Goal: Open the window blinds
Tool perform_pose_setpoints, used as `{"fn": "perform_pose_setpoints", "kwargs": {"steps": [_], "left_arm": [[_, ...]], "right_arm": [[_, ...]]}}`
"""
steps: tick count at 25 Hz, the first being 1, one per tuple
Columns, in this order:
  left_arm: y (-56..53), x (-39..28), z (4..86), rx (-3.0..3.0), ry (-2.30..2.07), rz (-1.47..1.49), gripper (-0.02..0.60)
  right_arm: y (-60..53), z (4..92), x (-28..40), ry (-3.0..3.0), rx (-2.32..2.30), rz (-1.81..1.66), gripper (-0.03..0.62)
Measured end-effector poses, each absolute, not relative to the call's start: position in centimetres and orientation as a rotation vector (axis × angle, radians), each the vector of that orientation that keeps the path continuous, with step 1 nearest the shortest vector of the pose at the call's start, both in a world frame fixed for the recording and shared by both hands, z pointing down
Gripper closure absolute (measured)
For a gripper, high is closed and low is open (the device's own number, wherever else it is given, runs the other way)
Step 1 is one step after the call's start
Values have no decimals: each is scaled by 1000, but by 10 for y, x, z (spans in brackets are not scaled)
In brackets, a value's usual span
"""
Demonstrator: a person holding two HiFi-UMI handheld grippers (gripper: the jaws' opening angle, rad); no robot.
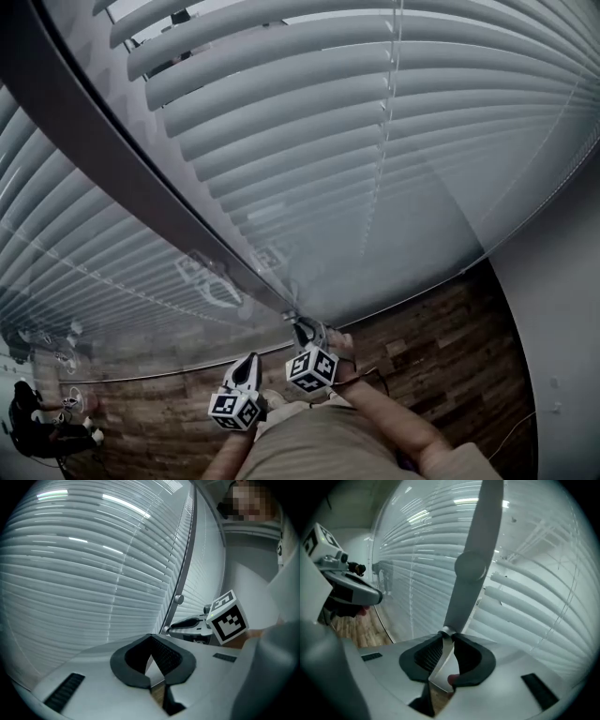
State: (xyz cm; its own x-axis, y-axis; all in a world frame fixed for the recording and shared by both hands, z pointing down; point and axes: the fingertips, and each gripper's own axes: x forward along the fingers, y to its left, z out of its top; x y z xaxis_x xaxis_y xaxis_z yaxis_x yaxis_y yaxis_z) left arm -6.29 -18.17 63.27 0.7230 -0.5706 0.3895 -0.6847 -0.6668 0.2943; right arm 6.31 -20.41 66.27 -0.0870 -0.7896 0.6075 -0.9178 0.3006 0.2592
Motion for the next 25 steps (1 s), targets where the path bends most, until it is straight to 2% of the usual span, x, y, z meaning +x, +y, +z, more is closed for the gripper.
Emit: {"fn": "perform_pose_setpoints", "kwargs": {"steps": [4, 6, 8, 14, 16, 17, 20, 24, 25], "left_arm": [[-181, -61, 630, 2508, -959, 370, 569], [-180, -63, 629, 2506, -963, 375, 569], [-181, -66, 630, 2501, -970, 378, 569], [-183, -67, 619, 2493, -983, 375, 569], [-183, -67, 619, 2493, -985, 378, 569], [-182, -68, 621, 2493, -985, 379, 569], [-181, -69, 625, 2493, -983, 383, 569], [-183, -66, 623, 2491, -979, 382, 569], [-184, -65, 621, 2493, -976, 382, 569]], "right_arm": [[-200, 659, 62, -2142, 1588, 610, 506], [-197, 659, 58, -2275, 1618, 902, 414], [-198, 660, 59, -2363, 1657, 1192, 393], [-211, 651, 74, -2397, 1718, 1770, 395], [-215, 652, 77, -2389, 1723, 1875, 454], [-216, 653, 77, -2390, 1721, 1892, 462], [-215, 658, 74, -2362, 1714, 1655, 465], [-213, 656, 66, -2012, 1576, 616, 465], [-212, 656, 65, -1911, 1535, 443, 467]]}}
